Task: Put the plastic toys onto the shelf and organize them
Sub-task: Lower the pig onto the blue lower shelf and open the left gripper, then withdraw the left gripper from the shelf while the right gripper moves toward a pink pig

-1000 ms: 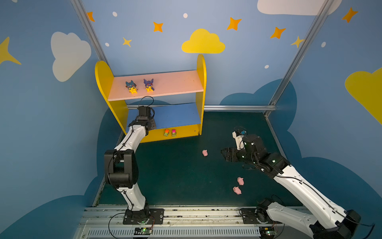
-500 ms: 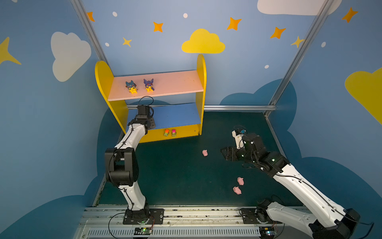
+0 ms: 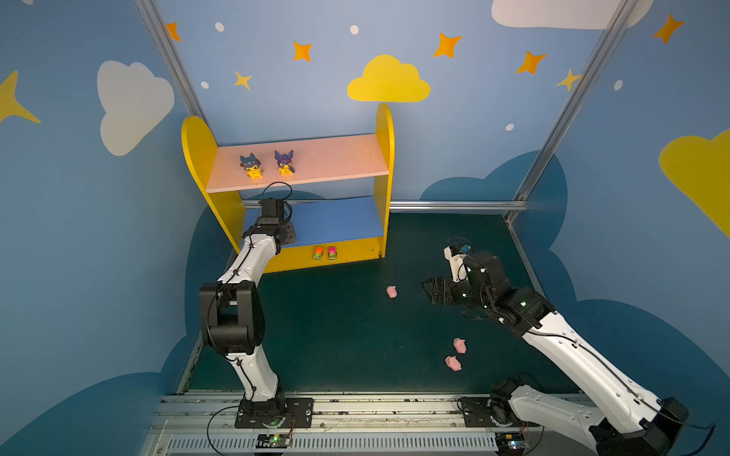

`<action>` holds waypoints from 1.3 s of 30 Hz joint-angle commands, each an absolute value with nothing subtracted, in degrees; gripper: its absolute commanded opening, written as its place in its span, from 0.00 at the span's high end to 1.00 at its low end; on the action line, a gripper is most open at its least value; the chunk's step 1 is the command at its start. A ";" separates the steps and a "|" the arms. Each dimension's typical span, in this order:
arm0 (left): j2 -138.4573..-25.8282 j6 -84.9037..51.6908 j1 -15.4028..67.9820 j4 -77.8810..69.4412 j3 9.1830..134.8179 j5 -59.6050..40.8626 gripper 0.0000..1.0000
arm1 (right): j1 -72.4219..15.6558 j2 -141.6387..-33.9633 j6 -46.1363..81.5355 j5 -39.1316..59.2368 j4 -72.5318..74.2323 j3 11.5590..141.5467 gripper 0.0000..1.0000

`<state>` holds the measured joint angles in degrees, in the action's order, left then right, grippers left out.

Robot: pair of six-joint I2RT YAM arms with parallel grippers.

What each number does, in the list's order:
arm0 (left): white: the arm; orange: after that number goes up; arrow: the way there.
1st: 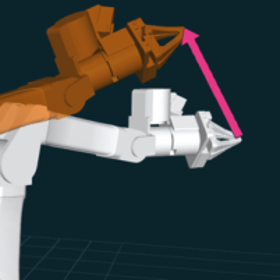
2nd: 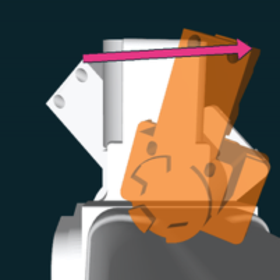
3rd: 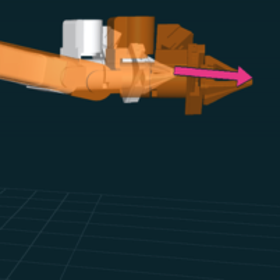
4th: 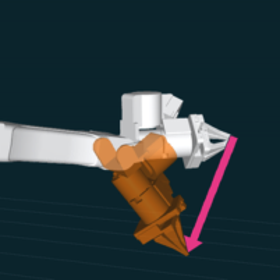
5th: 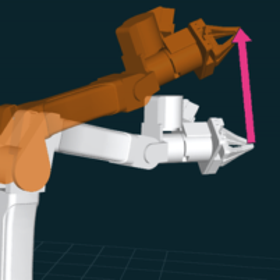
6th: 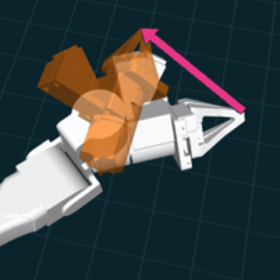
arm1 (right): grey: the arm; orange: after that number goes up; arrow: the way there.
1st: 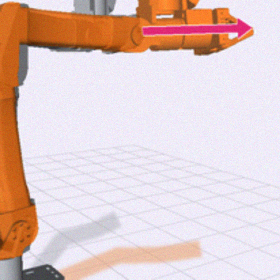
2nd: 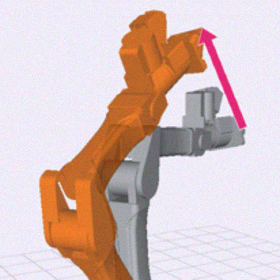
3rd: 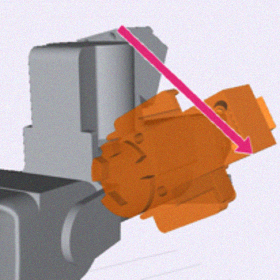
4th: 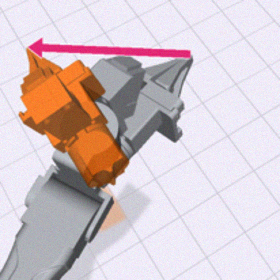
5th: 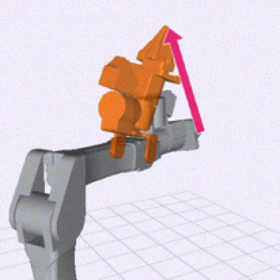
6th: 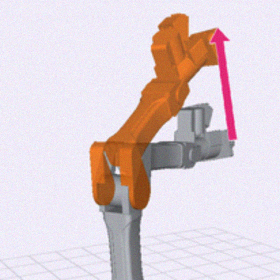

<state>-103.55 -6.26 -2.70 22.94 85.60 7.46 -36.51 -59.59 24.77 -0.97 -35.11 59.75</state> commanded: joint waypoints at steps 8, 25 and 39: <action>-101.19 -7.55 -3.13 24.63 85.08 6.59 0.34 | -36.30 -58.55 24.52 -0.97 -36.64 60.82 0.16; -92.48 -10.89 -1.85 25.05 77.02 3.50 0.27 | -36.39 -51.91 25.43 -0.62 -39.08 57.60 0.16; -82.61 -15.47 3.19 24.88 65.87 4.33 0.26 | -36.74 -44.64 27.89 -1.17 -40.27 48.85 0.16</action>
